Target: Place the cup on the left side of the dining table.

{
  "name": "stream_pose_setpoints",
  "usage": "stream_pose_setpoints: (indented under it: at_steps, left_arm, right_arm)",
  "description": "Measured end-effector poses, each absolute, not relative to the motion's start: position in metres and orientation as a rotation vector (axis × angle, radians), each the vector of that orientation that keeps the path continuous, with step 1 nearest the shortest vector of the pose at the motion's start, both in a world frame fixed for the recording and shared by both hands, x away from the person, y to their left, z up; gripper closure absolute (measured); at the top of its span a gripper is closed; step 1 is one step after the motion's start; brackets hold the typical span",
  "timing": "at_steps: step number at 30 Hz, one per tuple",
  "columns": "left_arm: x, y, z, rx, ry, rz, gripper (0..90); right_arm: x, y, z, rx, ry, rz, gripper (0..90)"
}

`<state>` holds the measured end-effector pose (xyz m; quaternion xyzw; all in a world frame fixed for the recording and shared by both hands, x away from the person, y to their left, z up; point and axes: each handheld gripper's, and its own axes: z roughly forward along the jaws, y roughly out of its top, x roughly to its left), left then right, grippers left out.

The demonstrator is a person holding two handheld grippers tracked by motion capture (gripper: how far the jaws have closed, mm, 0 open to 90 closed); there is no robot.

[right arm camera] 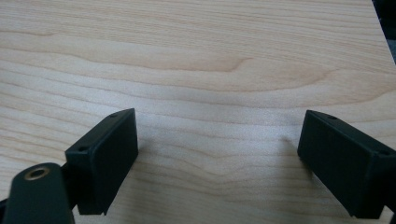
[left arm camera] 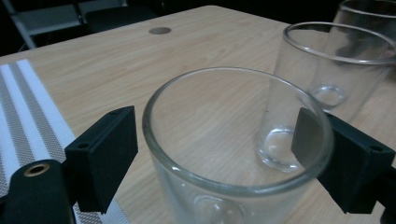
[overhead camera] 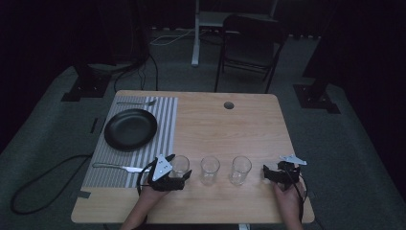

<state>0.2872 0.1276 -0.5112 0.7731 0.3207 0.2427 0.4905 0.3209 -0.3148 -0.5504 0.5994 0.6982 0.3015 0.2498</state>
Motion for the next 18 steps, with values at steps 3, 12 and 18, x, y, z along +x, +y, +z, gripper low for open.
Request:
stream_pose_setpoints:
  at_steps: [3,12,18]
  left_arm:
    - [0.2872,0.1263,-0.5123,1.875,0.787,0.593,13.9]
    - [0.2867,0.1246,-0.5119,1.831,0.799,0.570,25.0]
    - [0.2869,0.1212,-0.5091,1.842,0.804,0.564,28.7]
  right_arm:
    - [0.3209,-0.3148,-0.5504,1.632,1.901,0.821,11.8]
    - [0.3209,-0.3148,-0.5504,1.633,1.901,0.821,11.8]
    - [0.3210,-0.3148,-0.5504,1.632,1.901,0.821,11.8]
